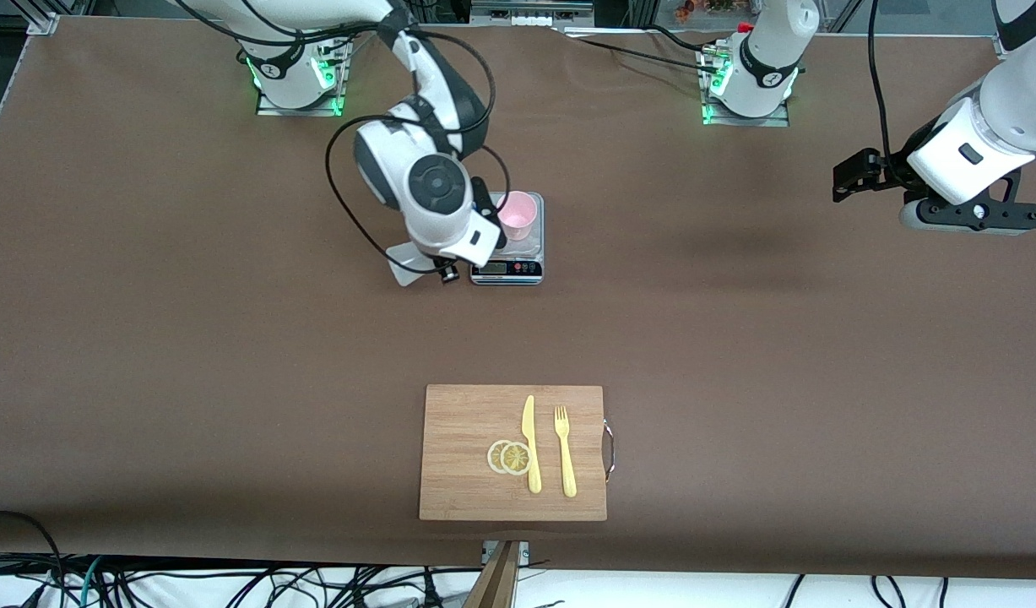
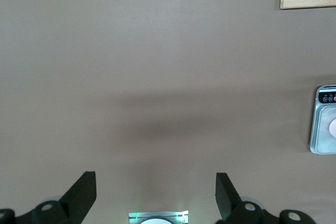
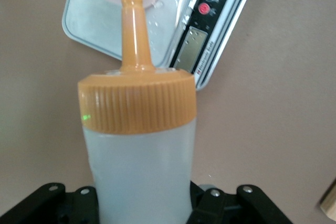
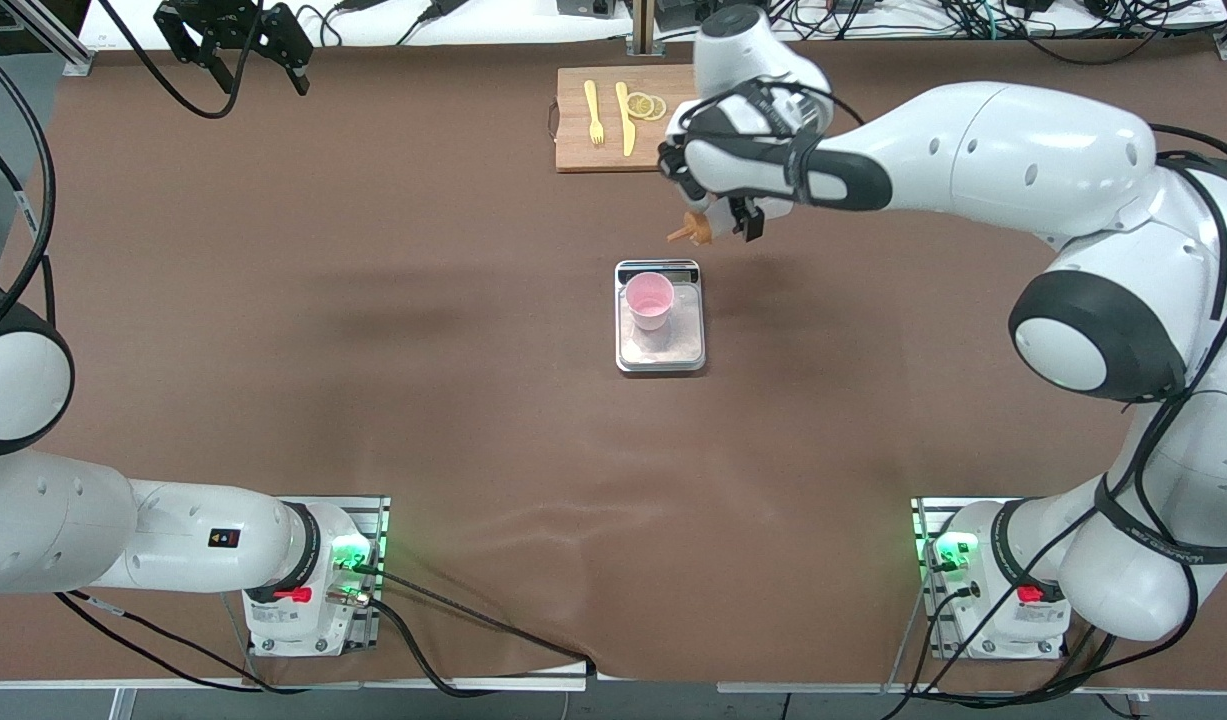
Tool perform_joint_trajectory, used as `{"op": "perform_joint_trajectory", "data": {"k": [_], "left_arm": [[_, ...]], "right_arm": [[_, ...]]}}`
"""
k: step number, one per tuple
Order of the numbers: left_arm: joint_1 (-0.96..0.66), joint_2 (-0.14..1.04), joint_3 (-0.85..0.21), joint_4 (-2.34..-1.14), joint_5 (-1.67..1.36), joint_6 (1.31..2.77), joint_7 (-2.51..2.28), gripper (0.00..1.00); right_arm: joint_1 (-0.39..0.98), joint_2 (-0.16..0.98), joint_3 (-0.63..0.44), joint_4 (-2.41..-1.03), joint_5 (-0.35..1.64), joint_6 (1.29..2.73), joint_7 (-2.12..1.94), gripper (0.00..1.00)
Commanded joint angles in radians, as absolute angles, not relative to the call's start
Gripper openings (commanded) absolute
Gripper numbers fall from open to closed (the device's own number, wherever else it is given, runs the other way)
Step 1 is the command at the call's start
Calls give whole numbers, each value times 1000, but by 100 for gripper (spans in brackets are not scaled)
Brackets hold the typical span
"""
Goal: Add sauce to pink cup with both arms
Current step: 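Carry the bottle upright with the right gripper back beside the scale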
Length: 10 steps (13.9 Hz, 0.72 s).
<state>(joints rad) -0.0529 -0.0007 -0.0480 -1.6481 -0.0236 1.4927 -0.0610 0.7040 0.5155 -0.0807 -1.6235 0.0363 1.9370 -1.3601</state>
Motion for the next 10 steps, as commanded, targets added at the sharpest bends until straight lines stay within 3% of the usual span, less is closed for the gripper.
{"op": "perform_joint_trajectory", "data": {"k": [1,6,10], "left_arm": [[-49,-2,-49,-1629,-28,1471,-48,100],[-49,-2,-49,-1629,-28,1471,-48,100],[-49,-2,-49,-1629,-28,1471,-48,100]], "right_arm": [[617,502,-74,-1614,109,1937,-1486,0],[390,491,-75,-1626,360,1919,-1849,0],[215,502,-74,-1632,561,1818,-2093,0]]}}
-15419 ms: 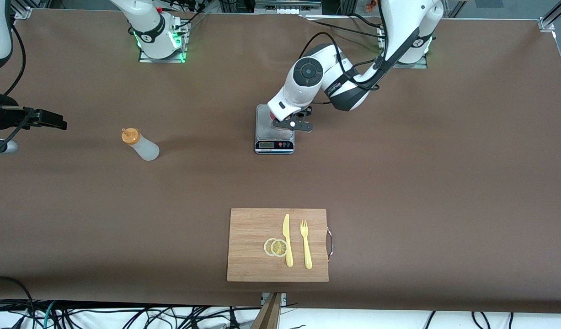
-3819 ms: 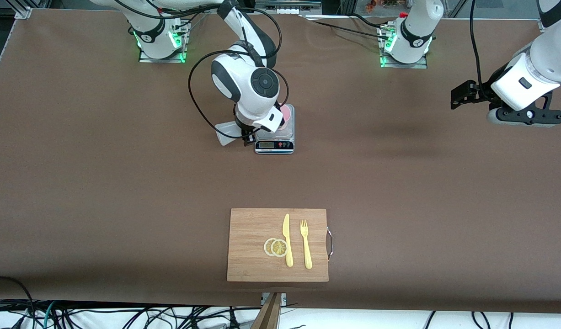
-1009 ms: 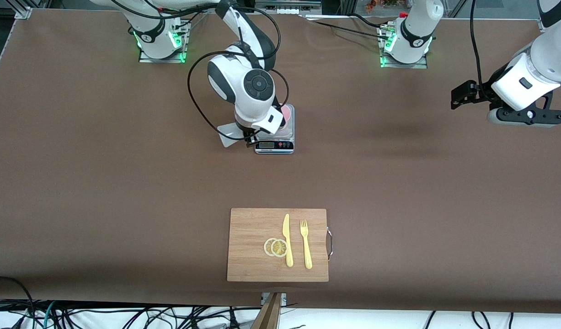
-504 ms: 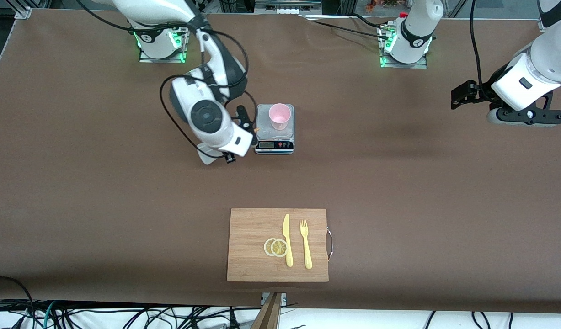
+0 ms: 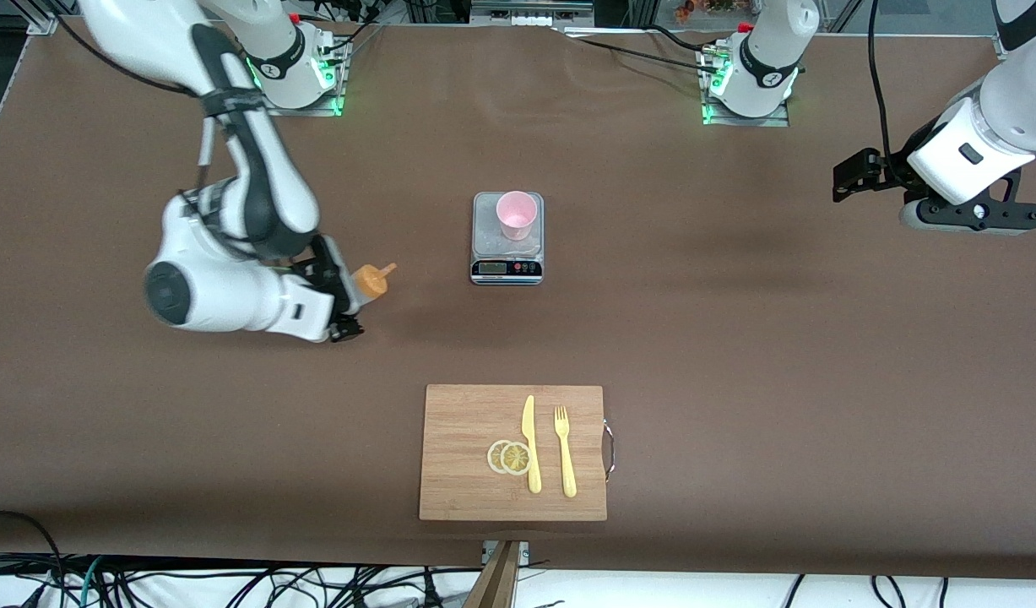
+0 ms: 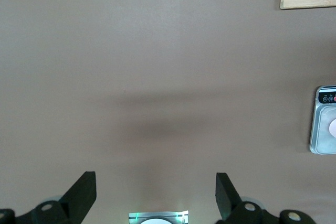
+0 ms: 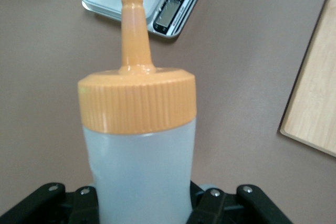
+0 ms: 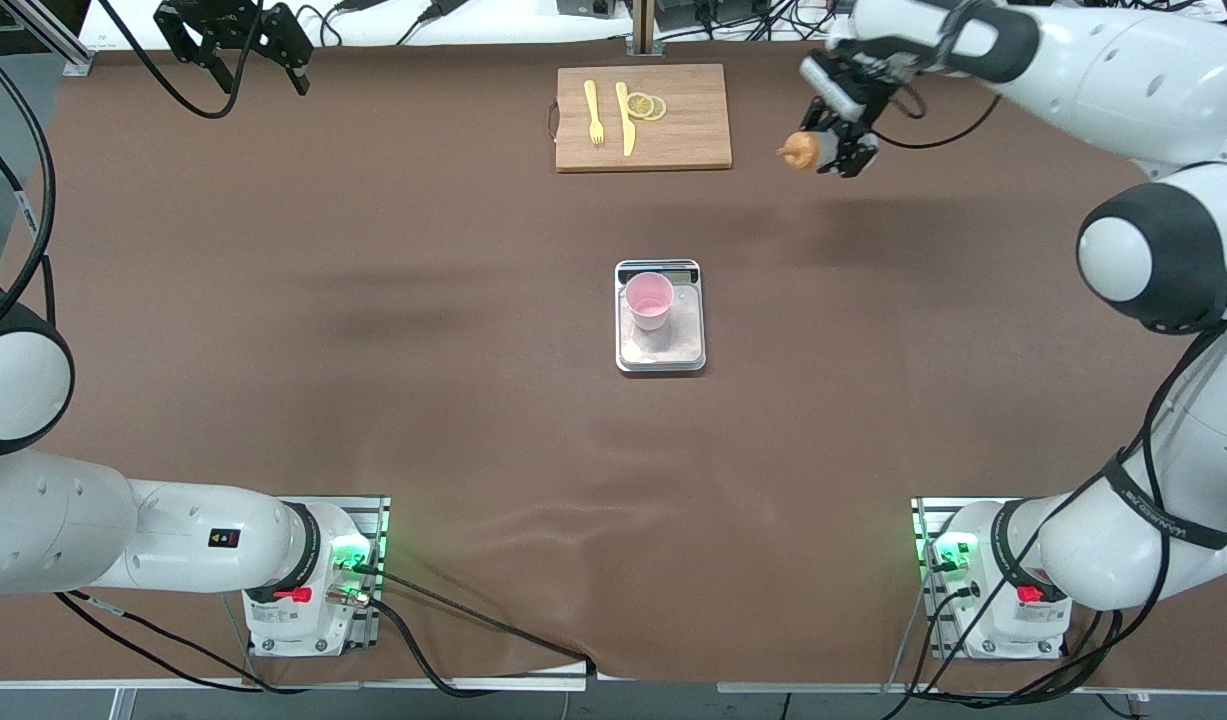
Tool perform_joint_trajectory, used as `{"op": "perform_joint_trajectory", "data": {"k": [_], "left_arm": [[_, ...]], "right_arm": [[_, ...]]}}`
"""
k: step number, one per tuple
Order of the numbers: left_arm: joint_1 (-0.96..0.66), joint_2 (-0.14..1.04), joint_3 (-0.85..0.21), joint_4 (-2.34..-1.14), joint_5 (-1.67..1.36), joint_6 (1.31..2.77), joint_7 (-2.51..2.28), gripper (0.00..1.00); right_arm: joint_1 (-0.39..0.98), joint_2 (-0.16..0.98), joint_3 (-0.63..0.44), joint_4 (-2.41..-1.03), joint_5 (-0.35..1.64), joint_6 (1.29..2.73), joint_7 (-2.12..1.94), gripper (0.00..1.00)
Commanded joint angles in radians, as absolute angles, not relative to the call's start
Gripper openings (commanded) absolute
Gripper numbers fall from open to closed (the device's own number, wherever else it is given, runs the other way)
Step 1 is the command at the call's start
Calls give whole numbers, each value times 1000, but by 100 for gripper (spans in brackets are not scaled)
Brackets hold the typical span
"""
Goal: Add sauce to pink cup with both arms
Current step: 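Carry the bottle upright with the right gripper back beside the scale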
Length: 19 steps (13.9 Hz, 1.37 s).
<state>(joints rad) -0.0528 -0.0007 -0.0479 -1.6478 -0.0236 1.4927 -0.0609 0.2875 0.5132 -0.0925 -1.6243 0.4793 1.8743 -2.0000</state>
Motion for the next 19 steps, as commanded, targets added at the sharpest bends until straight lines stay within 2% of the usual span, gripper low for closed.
{"op": "perform_joint_trajectory", "data": {"k": [1,4,10,19], "left_arm": [[-49,-2,-49,-1629,-28,1471,-48,100],[-49,-2,-51,-1629,-28,1465,-49,100],[-49,-2,-54,-1629,-28,1454,-49,100],[-49,-3,-54,-1629,-28,1437,-49,100]], "right_arm": [[174,506,-72,-1637,598,1783,-2132,0],[45,529,-72,-1663,718,1688,-2251,0],[-176,666,-71,-1670,909,1439,-2407,0],[-299,765,-71,-1713,982,1333,-2497,0]]}}
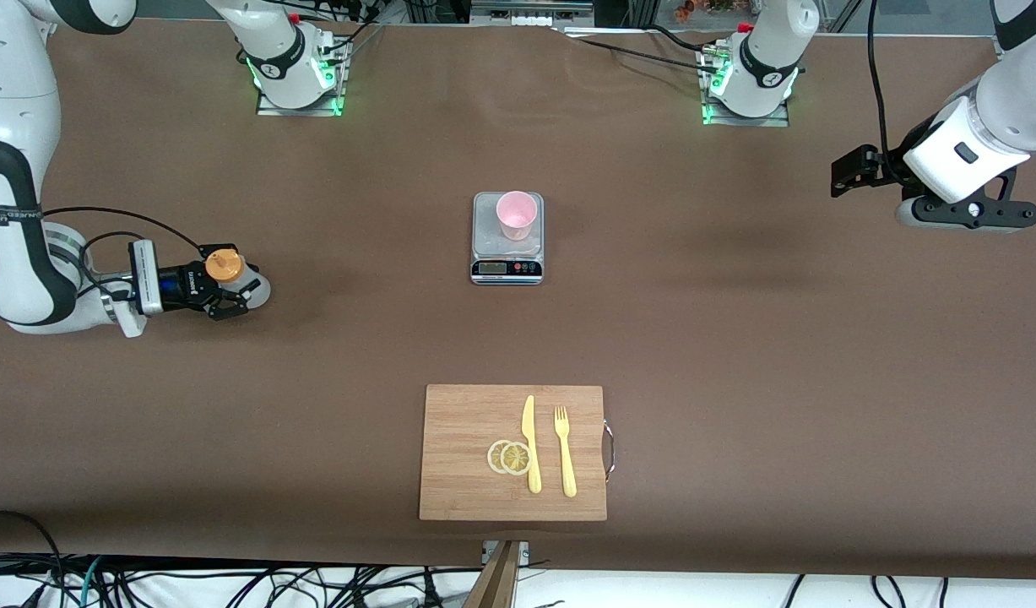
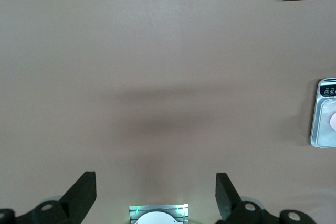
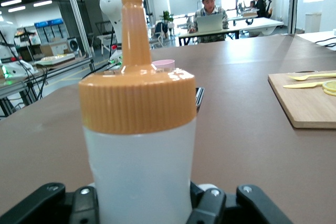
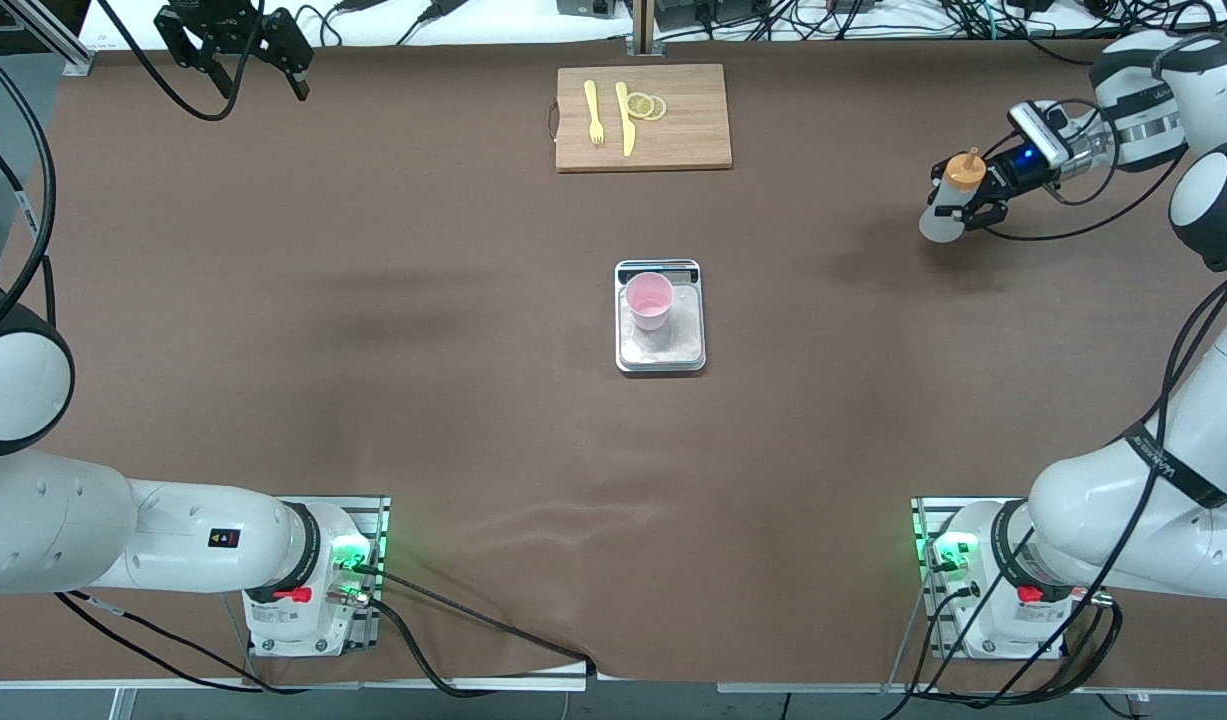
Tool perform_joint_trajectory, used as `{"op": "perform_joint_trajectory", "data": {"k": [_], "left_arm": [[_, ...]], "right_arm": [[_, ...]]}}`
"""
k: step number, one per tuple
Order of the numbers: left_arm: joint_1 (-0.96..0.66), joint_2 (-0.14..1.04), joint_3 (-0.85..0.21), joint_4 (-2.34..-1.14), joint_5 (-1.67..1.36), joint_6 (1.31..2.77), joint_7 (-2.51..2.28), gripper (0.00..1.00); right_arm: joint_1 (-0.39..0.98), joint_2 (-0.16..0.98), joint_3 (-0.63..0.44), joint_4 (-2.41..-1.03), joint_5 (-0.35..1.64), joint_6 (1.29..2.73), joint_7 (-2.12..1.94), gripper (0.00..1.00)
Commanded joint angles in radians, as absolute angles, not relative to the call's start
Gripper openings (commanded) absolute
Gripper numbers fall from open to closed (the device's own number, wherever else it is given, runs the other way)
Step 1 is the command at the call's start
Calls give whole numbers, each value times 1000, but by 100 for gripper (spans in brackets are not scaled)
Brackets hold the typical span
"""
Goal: Add sauce to pink cup with both arms
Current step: 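Lower the bottle onto the table and open the right gripper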
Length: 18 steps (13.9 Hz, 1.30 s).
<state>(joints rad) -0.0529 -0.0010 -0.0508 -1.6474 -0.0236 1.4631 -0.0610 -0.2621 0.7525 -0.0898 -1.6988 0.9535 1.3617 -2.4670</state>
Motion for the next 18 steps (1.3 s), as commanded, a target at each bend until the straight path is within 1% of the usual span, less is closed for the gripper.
{"op": "perform_joint_trajectory", "data": {"k": [1,4,9,16,18], "left_arm": [[-49,-3,-54,-1629,-26,1437,-49,100],[-49,-3,-49,-1629,-26,1436,-48,100],[-49,-3,-51,-1629,-28,1434,-49,100],[-49,-5,-46,-1629,-28,1420,-48,100],[-49,-5,-48,-1629,-28,1422,-49,100]], "right_arm": [[-307,778,-71,-1713,983,1327,-2511,0],[-321,818,-71,-1712,1002,1315,-2565,0],[-342,851,-71,-1707,1025,1313,-2670,0],[-345,882,-72,-1703,1040,1322,-2704,0],[-345,882,-72,-1695,1040,1325,-2704,20]]}}
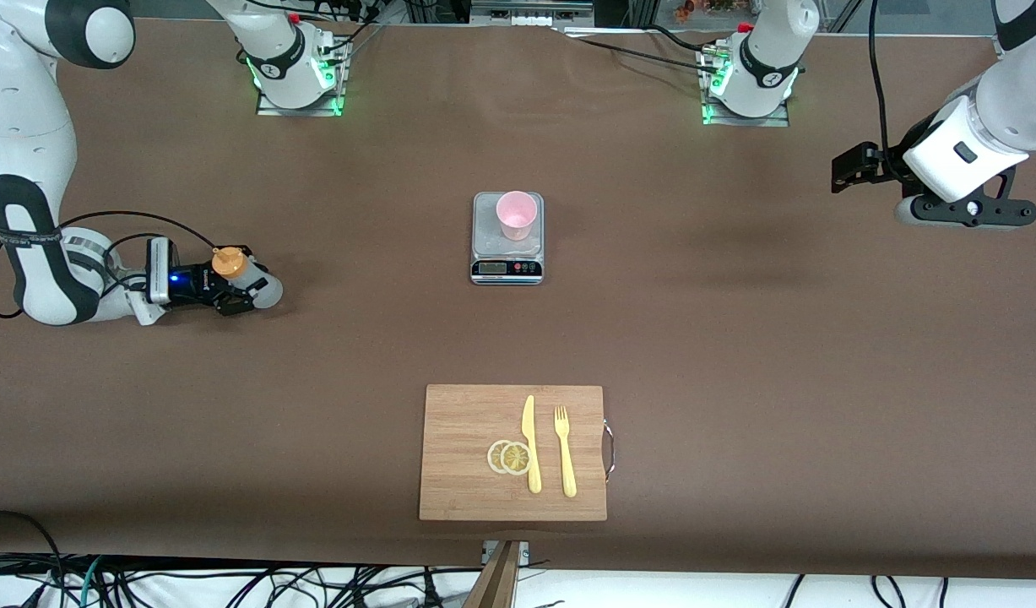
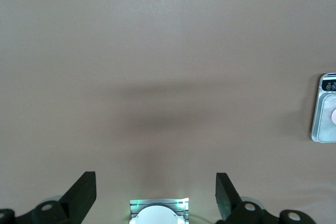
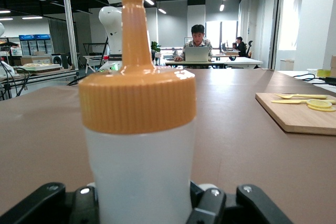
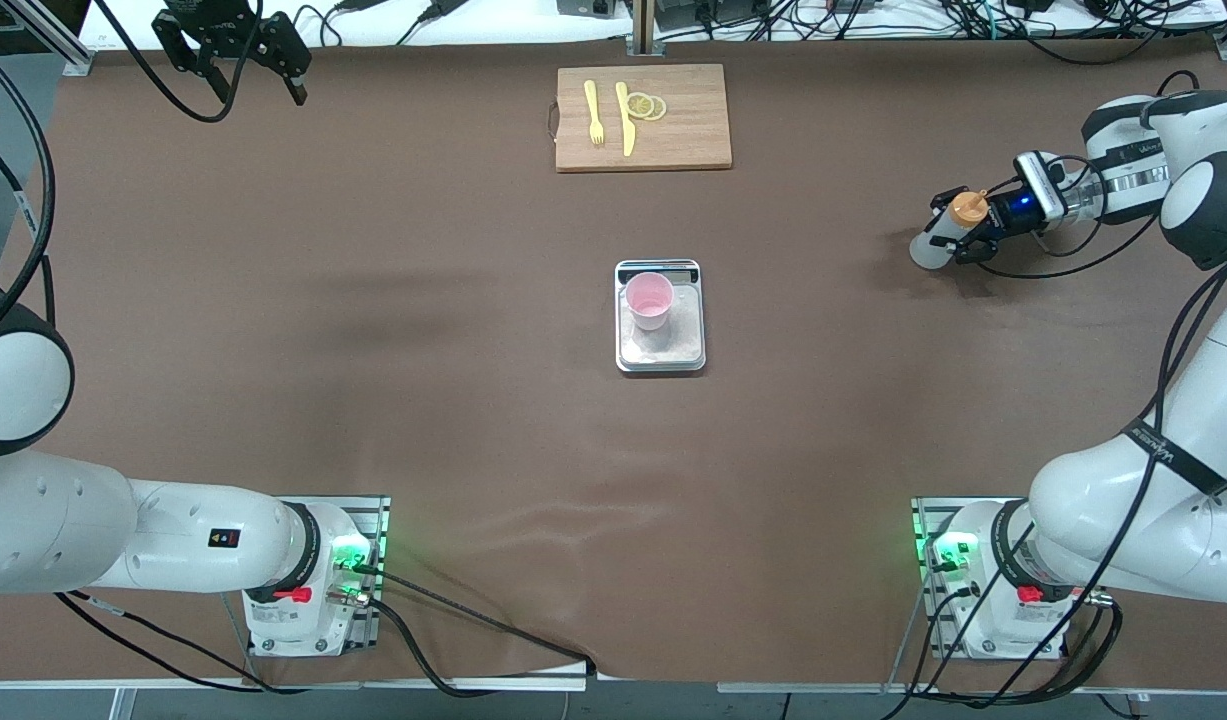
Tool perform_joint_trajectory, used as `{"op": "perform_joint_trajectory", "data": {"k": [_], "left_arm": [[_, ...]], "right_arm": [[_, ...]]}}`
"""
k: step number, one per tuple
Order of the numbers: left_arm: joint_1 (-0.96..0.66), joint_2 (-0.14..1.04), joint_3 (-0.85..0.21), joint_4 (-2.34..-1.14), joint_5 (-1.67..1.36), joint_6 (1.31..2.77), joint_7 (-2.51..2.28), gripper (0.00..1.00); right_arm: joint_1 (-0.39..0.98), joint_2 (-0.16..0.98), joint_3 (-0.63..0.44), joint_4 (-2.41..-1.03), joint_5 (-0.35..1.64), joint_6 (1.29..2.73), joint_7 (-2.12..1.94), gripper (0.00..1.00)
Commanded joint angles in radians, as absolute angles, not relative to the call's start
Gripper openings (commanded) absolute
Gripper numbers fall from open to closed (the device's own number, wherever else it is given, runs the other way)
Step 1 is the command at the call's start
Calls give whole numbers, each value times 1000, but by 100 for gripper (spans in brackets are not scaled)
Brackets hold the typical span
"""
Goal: Add sauce to pink cup with both arms
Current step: 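Lower the bottle onto the table and open the right gripper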
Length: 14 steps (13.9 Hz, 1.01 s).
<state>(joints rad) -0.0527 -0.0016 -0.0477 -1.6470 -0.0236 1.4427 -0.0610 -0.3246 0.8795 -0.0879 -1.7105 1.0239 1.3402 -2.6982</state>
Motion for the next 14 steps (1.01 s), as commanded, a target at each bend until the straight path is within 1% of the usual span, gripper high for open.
{"op": "perform_joint_trajectory", "data": {"k": [1,2,10,12,14], "left_arm": [[-49,-5,-49,-1629,-28,1420,-49,100],[-49,-5,-48,-1629,-28,1420,-51,100],[-49,-6,-49,-1629,-28,1420,-49,100],[-49,-6,-49,-1629,-28,1420,-49,100],[-49,-6,-49,-1629,-28,1420,-49,100]], "right_arm": [[-345,884,-72,-1690,1040,1325,-2704,54],[-345,882,-72,-1690,1040,1327,-2703,99],[-347,881,-72,-1686,1052,1335,-2695,100],[-356,879,-80,-1658,1049,1338,-2692,100],[-357,877,-112,-1626,1042,1339,-2689,100]]}}
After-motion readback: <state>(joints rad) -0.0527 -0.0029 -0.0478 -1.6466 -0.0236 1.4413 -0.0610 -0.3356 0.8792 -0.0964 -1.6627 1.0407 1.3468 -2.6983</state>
